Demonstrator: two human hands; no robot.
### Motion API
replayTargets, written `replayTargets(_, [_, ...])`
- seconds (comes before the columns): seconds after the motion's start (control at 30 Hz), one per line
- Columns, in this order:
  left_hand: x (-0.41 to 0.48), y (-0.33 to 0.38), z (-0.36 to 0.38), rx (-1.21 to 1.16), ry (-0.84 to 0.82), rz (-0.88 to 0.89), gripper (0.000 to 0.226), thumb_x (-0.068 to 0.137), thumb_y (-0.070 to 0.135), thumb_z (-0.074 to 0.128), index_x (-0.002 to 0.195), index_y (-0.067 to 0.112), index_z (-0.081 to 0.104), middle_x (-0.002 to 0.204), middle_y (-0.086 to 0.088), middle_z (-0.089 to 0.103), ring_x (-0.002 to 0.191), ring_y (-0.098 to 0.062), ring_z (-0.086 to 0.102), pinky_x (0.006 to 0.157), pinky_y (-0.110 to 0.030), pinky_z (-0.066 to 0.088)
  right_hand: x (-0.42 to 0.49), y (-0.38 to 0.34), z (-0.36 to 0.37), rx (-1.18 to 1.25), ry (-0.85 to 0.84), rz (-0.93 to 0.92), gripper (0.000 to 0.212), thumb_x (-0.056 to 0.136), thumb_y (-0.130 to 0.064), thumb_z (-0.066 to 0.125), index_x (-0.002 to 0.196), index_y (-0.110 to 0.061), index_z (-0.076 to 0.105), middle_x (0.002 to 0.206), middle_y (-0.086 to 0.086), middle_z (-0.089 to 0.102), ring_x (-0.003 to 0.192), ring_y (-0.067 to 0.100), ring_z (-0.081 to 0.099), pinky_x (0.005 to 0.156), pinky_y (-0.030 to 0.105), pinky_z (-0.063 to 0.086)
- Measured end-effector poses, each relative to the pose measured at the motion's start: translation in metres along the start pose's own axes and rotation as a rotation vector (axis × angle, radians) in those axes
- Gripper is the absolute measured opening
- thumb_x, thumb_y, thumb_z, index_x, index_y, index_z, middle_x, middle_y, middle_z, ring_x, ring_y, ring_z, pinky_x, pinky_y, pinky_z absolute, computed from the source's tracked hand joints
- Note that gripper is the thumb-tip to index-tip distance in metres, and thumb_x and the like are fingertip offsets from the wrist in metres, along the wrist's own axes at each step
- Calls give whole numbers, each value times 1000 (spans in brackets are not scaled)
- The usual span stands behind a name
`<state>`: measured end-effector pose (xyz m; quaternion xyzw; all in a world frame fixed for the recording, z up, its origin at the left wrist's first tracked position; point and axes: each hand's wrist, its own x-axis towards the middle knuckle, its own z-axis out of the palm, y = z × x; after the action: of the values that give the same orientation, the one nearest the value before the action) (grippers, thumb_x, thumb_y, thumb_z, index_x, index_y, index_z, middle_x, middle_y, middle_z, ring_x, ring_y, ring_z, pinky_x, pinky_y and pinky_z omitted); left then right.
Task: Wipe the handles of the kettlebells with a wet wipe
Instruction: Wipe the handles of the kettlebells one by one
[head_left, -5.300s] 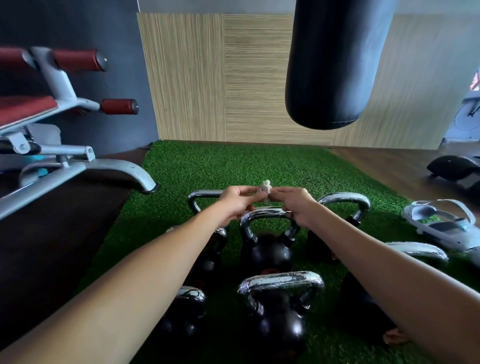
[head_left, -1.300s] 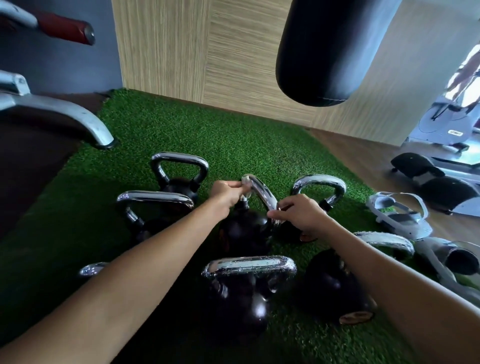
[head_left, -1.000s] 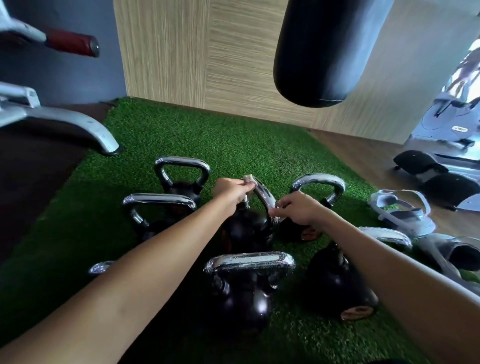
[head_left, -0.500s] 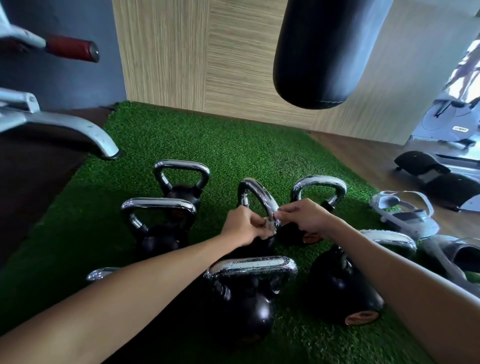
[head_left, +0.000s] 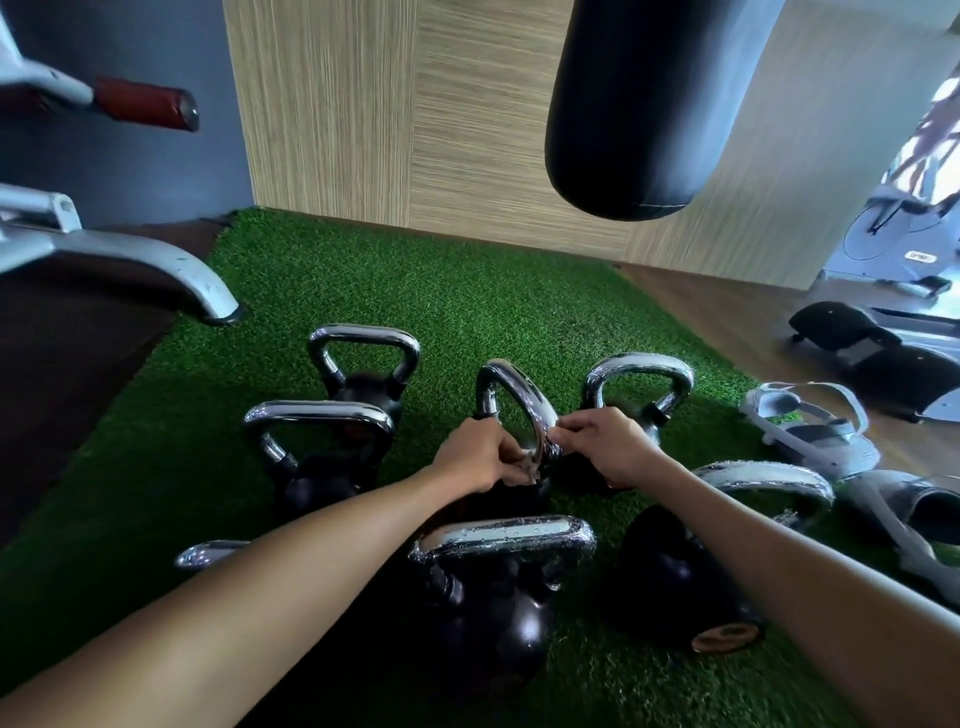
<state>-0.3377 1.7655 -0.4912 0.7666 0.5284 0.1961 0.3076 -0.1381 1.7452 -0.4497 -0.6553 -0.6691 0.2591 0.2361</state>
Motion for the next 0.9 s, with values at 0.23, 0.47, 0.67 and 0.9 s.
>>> replayTargets(0.23, [2, 14, -47, -359, 132, -198, 45, 66, 50, 89, 107, 32, 80, 103, 14, 75, 99, -7, 64, 72, -20, 43, -17, -21, -10, -143, 173, -128, 50, 71, -50, 86, 116, -39, 69, 94, -12, 70, 79, 5, 62, 61, 21, 42])
replayTargets(0.47, [-1, 37, -48, -586, 60, -4, 23, 70, 34, 87, 91, 34, 81, 108, 7, 78, 117, -14, 66, 113, -30, 40, -26, -30, -27, 409, 21, -81, 29, 77, -41, 83, 104, -32, 78, 69, -8, 72, 56, 12, 45, 49, 19, 32])
replayTargets(0.67, [0, 54, -44, -416, 97, -46, 46, 79, 11, 85, 123, 23, 74, 128, 4, 68, 112, -11, 63, 78, -3, 41, -29, -17, -32, 474, 100, 39, 46, 59, -48, 86, 97, -22, 81, 81, 3, 76, 54, 5, 50, 53, 22, 40])
replayTargets(0.9, [22, 70, -6, -156, 323, -360, 122, 50, 65, 92, 149, 22, 36, 141, -1, 56, 123, -22, 59, 89, -35, 54, -27, 14, -41, 527, 290, 228, 27, 70, -29, 91, 94, -22, 80, 86, 0, 78, 64, 11, 60, 60, 25, 51])
